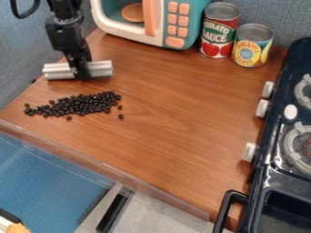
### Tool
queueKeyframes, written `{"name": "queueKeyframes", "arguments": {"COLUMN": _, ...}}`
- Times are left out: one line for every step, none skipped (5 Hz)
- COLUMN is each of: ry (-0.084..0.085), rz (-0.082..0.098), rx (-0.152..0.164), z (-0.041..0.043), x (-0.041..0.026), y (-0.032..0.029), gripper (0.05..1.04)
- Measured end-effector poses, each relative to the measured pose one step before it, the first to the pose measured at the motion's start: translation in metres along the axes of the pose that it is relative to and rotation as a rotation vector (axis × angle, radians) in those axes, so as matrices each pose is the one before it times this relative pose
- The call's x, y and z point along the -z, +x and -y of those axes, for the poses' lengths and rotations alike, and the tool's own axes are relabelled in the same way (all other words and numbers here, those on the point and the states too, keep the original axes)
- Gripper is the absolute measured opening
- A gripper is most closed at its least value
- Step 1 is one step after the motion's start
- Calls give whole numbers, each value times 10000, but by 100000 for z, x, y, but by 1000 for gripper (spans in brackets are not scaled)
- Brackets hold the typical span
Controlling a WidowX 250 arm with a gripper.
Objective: Sweep into pile
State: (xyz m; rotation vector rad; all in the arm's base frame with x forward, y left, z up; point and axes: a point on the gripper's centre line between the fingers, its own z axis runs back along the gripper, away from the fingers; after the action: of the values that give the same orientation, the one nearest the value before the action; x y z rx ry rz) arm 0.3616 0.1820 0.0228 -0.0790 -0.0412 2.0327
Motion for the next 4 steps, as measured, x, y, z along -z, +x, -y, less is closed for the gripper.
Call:
{"name": "queueKeyframes", "arguments": {"ry": 360, "rz": -265, "rx": 739, "z": -162, "x": 272, "y": 723, "gripper": 388}}
{"name": "queueKeyframes", "arguments": {"ry": 80, "rz": -80, "rx": 317, "z": -233, "x": -53, "y": 663, "gripper": 388}}
{"name": "queueKeyframes", "arguments": {"ry": -119, "rz": -15, "rx": -221, "z": 135, "x": -23, "y": 279, "gripper": 388}}
{"name": "queueKeyframes", "arguments": {"ry": -73, "rz": -19, "rx": -154, "z": -84, "x": 243, "y": 267, "gripper": 388}}
